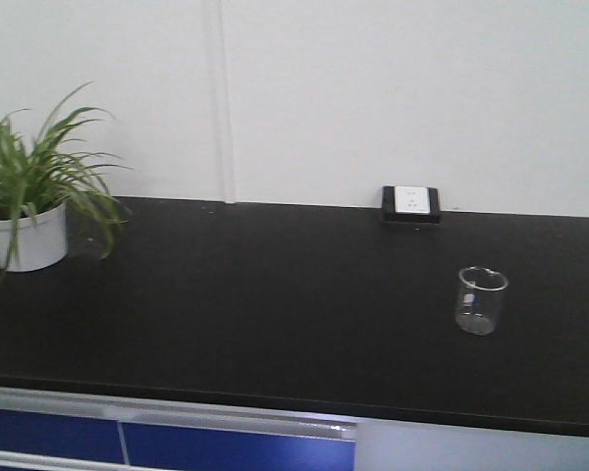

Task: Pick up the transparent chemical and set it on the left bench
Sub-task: 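Hold the pipette in the right gripper while the base turns to the other bench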

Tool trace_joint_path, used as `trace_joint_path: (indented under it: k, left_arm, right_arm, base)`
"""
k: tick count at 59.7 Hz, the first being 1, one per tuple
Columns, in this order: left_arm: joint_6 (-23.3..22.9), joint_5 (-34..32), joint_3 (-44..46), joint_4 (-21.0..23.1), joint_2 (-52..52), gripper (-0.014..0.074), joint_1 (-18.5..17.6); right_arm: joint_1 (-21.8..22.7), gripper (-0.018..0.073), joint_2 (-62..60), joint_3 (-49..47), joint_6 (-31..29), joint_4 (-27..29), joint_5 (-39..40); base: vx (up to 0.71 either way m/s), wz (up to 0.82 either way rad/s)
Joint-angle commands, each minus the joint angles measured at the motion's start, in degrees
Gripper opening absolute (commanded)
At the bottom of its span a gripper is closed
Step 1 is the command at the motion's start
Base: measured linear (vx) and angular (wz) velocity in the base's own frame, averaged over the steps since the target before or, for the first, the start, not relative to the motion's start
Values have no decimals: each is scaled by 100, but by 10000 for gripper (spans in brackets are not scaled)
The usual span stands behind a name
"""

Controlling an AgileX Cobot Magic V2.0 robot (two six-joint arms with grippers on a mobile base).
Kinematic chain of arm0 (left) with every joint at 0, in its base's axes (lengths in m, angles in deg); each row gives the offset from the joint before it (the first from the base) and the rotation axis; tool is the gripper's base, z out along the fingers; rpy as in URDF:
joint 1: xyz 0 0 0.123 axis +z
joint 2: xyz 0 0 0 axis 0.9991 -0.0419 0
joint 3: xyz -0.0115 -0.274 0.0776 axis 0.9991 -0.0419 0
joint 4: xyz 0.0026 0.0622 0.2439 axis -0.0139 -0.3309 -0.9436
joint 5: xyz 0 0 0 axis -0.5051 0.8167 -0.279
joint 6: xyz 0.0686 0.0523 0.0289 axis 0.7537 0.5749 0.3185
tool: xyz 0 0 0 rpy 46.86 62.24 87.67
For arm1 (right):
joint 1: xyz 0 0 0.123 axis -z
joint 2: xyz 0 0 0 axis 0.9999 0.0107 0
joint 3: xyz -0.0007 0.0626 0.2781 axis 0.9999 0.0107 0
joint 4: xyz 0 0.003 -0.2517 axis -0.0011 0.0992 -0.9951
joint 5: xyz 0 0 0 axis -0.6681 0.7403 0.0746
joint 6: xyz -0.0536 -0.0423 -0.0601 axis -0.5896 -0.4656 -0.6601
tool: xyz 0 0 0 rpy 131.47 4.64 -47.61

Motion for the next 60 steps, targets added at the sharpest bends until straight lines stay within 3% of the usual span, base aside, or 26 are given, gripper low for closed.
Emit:
trace_joint_path:
  k: [1, 21, 60]
  left_arm:
    - [-45, -449, -93, 4, 110, -3, -10]
    - [-45, -449, -93, 4, 110, -3, -10]
    - [-45, -449, -93, 4, 110, -3, -10]
  right_arm:
    - [-2, -3, -28, -163, -55, 45, 427]
    - [-2, -3, -28, -163, -55, 45, 427]
    - [-2, -3, -28, -163, -55, 45, 427]
  base:
    - [-20, 58]
    - [-17, 79]
    - [-2, 105]
